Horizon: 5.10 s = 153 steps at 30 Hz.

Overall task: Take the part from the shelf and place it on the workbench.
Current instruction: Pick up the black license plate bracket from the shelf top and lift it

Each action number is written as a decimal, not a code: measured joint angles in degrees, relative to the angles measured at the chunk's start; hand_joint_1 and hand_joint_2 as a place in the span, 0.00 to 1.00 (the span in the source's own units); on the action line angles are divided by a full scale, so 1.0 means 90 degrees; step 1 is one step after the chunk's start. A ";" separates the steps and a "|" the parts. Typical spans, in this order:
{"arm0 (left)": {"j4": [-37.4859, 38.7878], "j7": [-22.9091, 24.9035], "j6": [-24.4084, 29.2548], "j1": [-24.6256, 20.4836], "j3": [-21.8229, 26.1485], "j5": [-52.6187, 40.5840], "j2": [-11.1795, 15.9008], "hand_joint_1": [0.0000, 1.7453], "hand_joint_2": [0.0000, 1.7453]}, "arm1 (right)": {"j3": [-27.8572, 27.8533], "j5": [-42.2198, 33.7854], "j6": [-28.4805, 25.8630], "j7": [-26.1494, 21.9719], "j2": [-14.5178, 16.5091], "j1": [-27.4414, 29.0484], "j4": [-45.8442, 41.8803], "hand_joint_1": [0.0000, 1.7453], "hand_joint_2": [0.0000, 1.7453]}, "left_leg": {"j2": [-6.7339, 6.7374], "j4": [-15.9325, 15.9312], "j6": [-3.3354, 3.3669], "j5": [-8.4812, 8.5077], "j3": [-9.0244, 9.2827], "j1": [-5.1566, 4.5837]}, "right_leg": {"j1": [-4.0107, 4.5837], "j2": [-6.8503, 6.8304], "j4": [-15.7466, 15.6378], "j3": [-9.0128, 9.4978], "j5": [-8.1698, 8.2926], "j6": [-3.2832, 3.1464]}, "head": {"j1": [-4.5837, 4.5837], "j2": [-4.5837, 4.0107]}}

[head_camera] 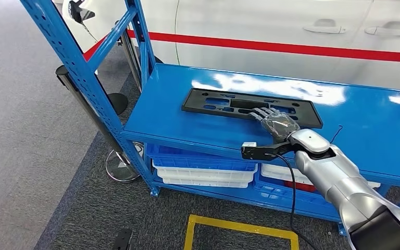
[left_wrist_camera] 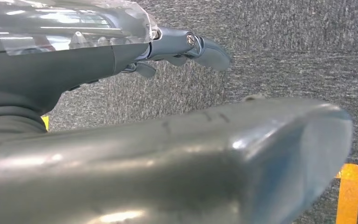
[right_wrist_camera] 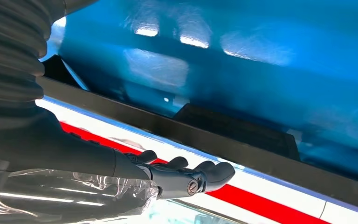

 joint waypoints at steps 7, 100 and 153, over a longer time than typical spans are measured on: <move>0.0000 0.0010 -0.0036 0.0008 0.0029 -0.0006 0.0001 0.00 0.00 | 0.0025 -0.0019 0.0035 -0.0006 -0.0040 0.0001 -0.0001 0.00 1.00 | 0.0001 -0.0017 -0.0143 0.0006 -0.0001 0.0020 | 0.0019 -0.0006 0.0007 0.0003 -0.0004 -0.0018 | 0.0000 -0.0001; 0.0066 -0.0226 -0.0408 0.0364 0.0310 0.0226 0.0192 0.00 0.00 | 0.0350 -0.0662 0.0235 -0.0069 -0.0549 -0.0073 -0.0481 0.00 1.00 | 0.0035 0.0364 -0.0194 -0.0613 0.0537 0.0047 | -0.0014 -0.0075 0.0042 -0.0271 0.0208 -0.0089 | -0.0001 0.0000; 0.0090 -0.0605 -0.0401 0.0307 0.0347 0.0204 0.0114 0.00 1.00 | 0.0508 -0.0748 0.0271 0.0016 -0.0216 0.0199 -0.0223 0.00 1.00 | 0.0053 0.0090 -0.0022 0.0350 -0.0426 -0.0002 | -0.0035 -0.0104 -0.0147 0.0402 -0.0225 0.0164 | -0.0002 -0.0001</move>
